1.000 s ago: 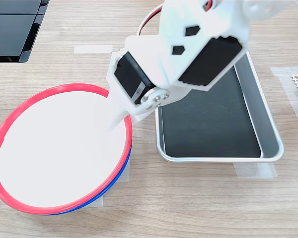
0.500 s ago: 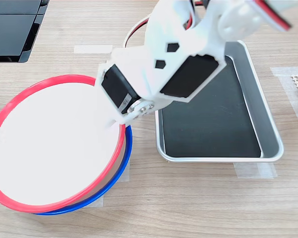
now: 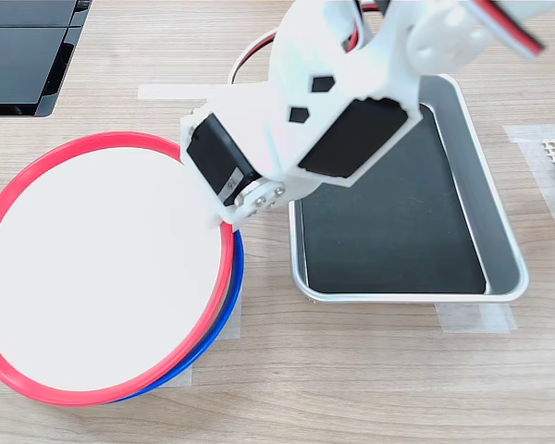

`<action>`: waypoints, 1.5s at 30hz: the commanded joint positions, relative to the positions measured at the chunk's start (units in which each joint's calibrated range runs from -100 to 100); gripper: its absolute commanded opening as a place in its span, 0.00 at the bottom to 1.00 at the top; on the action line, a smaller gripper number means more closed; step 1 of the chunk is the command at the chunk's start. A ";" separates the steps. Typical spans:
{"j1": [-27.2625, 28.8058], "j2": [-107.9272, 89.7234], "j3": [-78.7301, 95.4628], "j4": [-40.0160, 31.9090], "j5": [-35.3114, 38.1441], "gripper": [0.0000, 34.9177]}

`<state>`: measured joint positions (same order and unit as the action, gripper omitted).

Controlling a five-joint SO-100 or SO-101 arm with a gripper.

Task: Lift the stacked dish and set it down on the table.

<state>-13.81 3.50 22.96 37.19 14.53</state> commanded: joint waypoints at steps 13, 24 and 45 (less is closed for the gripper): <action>14.79 -20.68 8.49 -3.48 -2.59 0.00; 26.93 -15.90 10.68 -11.15 -2.44 0.00; 29.48 -2.26 8.31 -15.44 -1.27 0.00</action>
<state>16.19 1.11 34.21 22.84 13.11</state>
